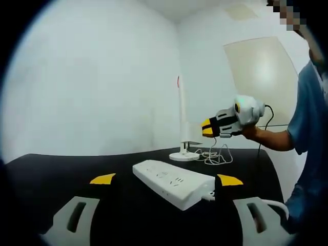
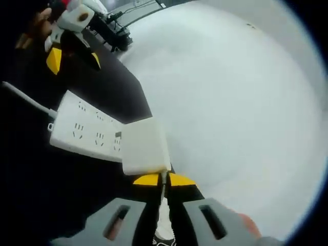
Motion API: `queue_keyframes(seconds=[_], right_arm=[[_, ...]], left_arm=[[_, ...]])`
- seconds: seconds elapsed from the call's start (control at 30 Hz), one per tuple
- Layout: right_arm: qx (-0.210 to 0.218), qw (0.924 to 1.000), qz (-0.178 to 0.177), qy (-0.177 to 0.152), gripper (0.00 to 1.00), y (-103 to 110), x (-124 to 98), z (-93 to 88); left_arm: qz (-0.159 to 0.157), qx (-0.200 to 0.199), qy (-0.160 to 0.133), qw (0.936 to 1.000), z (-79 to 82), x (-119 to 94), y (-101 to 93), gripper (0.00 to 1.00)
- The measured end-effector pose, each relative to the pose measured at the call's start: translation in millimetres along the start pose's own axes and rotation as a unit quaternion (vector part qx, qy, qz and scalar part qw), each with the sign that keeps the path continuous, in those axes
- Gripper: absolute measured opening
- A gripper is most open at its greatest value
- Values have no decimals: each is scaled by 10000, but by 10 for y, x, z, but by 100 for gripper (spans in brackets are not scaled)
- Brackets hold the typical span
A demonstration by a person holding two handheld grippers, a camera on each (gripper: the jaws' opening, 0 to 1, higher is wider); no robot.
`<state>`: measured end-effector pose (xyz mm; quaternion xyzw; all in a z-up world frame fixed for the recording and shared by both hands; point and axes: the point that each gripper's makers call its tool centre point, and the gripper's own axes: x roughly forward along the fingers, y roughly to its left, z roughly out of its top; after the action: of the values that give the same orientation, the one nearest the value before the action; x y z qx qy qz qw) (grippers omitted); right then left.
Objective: Insert the desk lamp plug into the socket, turn on the power strip switch, turn on the lamp switch, then turn off the lamp switch, turn off the power strip switch, and remove the plug from the socket.
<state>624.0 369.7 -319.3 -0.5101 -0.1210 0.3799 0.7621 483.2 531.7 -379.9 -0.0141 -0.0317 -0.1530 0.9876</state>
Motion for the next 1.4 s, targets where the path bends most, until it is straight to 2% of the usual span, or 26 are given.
queue_keyframes(seconds=[0.6, 0.87, 1.4], right_arm=[[54, 10000, 22, -41, 6, 59, -14, 61], [107, 9999, -44, -56, 6, 31, -29, 80], [141, 9998, -50, -100, 6, 34, -75, 129]], left_arm=[[29, 2, 20, 10000, -11, 17, -10, 73], [19, -33, -48, 10000, 14, -2, 12, 73], [23, -8, -6, 10000, 2, -26, 3, 73]])
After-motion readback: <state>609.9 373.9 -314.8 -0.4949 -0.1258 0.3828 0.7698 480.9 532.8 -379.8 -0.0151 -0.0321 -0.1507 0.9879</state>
